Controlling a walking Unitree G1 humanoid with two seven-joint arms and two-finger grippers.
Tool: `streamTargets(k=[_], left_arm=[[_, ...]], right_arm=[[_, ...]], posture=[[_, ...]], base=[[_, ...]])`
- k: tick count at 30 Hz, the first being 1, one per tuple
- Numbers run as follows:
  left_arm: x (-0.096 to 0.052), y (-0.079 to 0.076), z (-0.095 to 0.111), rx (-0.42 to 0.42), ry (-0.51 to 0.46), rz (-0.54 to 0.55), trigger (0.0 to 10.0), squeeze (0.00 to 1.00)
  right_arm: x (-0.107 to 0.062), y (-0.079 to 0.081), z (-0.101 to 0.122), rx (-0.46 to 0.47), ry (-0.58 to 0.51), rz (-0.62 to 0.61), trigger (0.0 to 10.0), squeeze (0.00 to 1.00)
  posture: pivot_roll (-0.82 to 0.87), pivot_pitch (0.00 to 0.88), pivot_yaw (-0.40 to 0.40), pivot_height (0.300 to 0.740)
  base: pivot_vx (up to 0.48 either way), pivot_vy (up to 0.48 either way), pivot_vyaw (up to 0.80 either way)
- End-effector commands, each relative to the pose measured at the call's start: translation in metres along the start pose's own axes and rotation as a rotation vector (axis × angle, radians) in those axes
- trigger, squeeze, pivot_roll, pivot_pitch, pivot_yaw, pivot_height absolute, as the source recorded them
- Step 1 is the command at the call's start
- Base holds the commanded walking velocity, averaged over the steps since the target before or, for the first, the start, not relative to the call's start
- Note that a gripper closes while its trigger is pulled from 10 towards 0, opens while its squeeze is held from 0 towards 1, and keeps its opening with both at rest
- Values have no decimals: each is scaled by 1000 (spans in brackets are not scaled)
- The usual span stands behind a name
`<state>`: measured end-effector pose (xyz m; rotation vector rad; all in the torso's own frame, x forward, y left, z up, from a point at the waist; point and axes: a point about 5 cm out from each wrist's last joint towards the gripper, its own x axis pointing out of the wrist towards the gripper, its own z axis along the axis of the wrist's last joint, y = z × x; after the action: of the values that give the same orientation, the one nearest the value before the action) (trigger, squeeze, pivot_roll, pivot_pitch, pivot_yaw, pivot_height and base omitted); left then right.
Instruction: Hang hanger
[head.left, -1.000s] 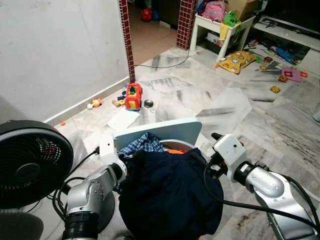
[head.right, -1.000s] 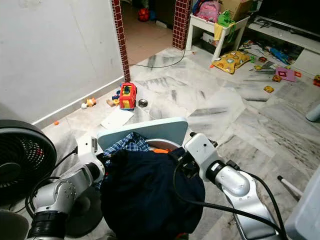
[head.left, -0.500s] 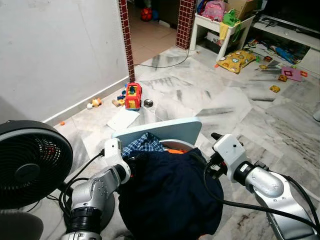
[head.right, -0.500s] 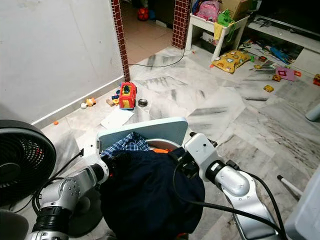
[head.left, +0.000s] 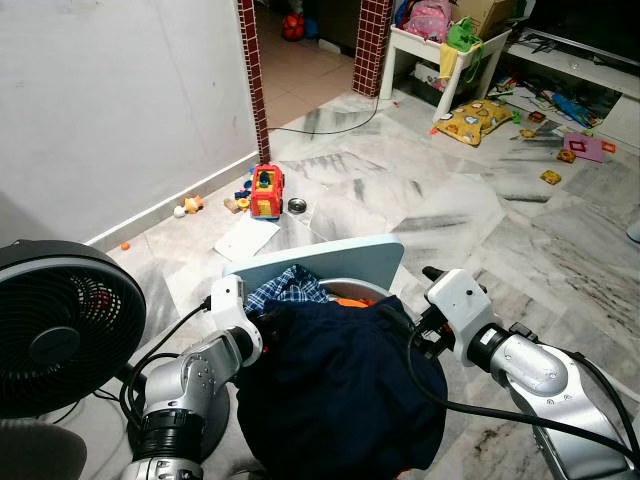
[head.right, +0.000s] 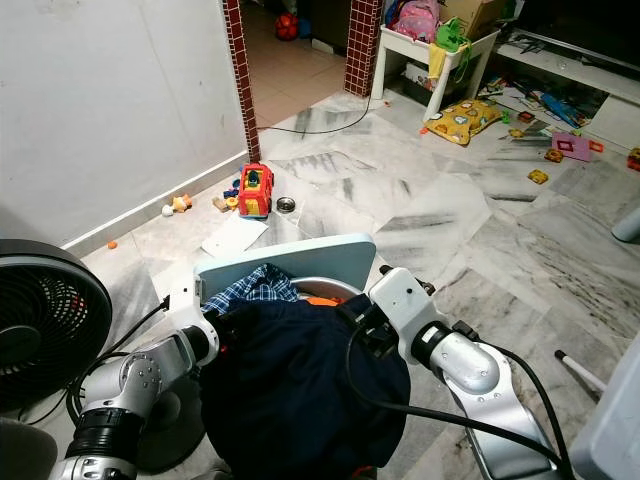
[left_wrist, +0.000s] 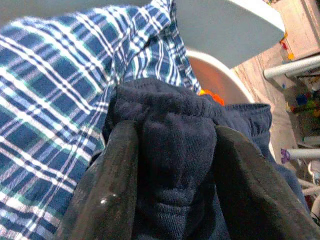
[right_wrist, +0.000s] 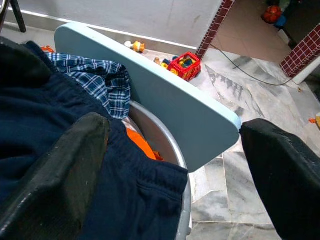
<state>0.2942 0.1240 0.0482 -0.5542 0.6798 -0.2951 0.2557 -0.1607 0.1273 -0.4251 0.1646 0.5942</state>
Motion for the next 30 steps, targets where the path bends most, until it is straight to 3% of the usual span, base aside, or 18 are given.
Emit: streamTargets(k=[1, 11, 21, 24, 27, 28, 30], left_arm=[[-2, 1, -6, 0, 30, -10, 0, 0], [-16, 9, -21, -45, 82, 26, 0, 0], [-26, 14, -24, -60, 58, 87, 0, 0], [-30, 13, -19, 9, 10, 140, 0, 0], [-32, 11, -17, 23, -22, 153, 0, 0], [-35, 11, -13, 126, -62, 184, 0, 0], [-38, 8, -12, 167, -103, 184, 0, 0]], right_arm=[[-1, 2, 2, -8, -4, 15, 10000, 0], [-2, 8, -1, -14, 17, 84, 10000, 0], [-5, 13, -7, -22, 57, 168, 10000, 0], [-3, 12, -8, -29, 62, 169, 10000, 0], [-2, 12, -8, -33, 61, 167, 10000, 0], [1, 11, -7, -35, 59, 165, 10000, 0], [4, 10, -7, -38, 53, 155, 10000, 0]], posture=[[-245, 114, 8, 740], [-236, 111, 11, 740], [-223, 101, 12, 740], [-213, 96, 12, 740], [-205, 91, 13, 740], [-193, 85, 12, 740], [-183, 79, 12, 740]], base=[[0, 0, 0], [0, 0, 0], [0, 0, 0], [0, 0, 0], [0, 0, 0], [0, 0, 0], [0, 0, 0]])
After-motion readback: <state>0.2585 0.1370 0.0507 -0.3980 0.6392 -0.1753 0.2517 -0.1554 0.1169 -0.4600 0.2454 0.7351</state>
